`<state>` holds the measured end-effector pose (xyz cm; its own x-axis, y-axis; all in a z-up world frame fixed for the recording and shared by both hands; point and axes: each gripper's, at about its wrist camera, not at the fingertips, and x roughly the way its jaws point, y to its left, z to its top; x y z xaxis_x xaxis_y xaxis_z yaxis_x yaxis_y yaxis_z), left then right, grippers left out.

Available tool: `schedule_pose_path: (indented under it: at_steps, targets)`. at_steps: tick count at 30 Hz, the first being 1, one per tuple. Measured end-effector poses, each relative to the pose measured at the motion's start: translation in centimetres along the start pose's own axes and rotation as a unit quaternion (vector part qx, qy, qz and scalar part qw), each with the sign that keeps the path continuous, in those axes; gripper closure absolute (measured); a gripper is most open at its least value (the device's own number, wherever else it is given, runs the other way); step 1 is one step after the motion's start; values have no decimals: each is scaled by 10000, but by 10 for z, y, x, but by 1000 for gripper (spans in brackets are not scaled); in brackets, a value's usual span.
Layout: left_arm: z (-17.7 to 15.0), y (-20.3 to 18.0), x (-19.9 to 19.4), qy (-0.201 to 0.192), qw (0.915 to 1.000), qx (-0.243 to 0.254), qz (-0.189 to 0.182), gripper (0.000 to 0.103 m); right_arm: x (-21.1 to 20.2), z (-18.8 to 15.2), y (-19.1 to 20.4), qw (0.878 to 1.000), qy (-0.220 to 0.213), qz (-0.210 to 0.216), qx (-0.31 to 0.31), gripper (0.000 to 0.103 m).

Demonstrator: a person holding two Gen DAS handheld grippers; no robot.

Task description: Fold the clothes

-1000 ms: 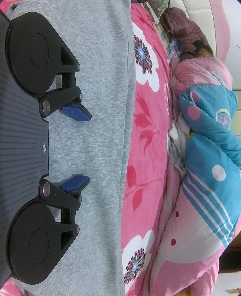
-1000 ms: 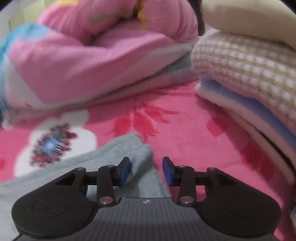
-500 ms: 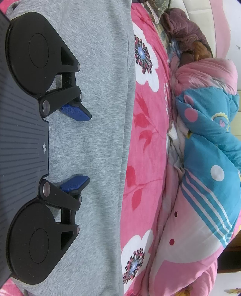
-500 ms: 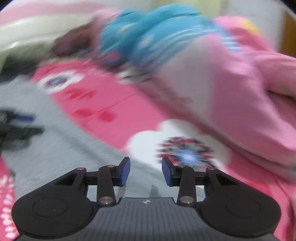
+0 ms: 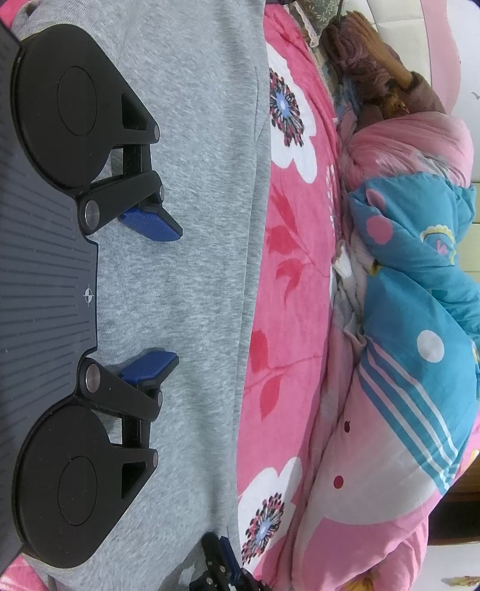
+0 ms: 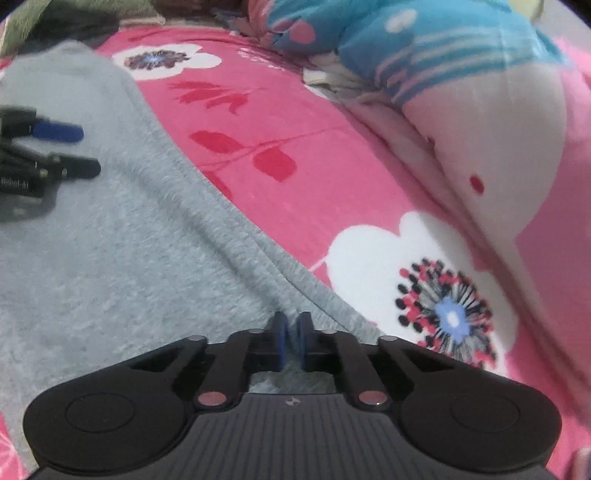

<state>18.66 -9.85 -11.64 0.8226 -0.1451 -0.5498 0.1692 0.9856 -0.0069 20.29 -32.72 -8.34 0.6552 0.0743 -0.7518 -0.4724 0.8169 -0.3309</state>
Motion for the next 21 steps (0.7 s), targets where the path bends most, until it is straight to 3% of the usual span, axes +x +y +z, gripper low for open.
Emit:
schedule_pose_path:
  at_steps: [6, 8, 10, 13, 15, 21]
  targets:
    - [0, 0, 0, 7, 10000, -1, 0, 36, -7, 8, -6, 9996, -11, 6, 288, 96]
    - [0, -1, 0, 6, 10000, 5, 4, 37, -1, 9, -8, 9994, 158, 32, 317, 74]
    - [0, -1, 0, 4, 10000, 7, 6, 37, 5, 9, -9, 9993, 221, 22, 305, 68]
    - [0, -1, 0, 0, 10000, 14, 13, 36, 11, 7, -14, 9985, 224, 129, 491, 71]
    - [0, -1, 0, 3, 10000, 16, 20, 36, 9, 6, -18, 9970, 183, 215, 726, 95]
    - [6, -3, -4, 43, 9999, 63, 104, 37, -8, 13, -8, 9974, -253, -426, 524, 100]
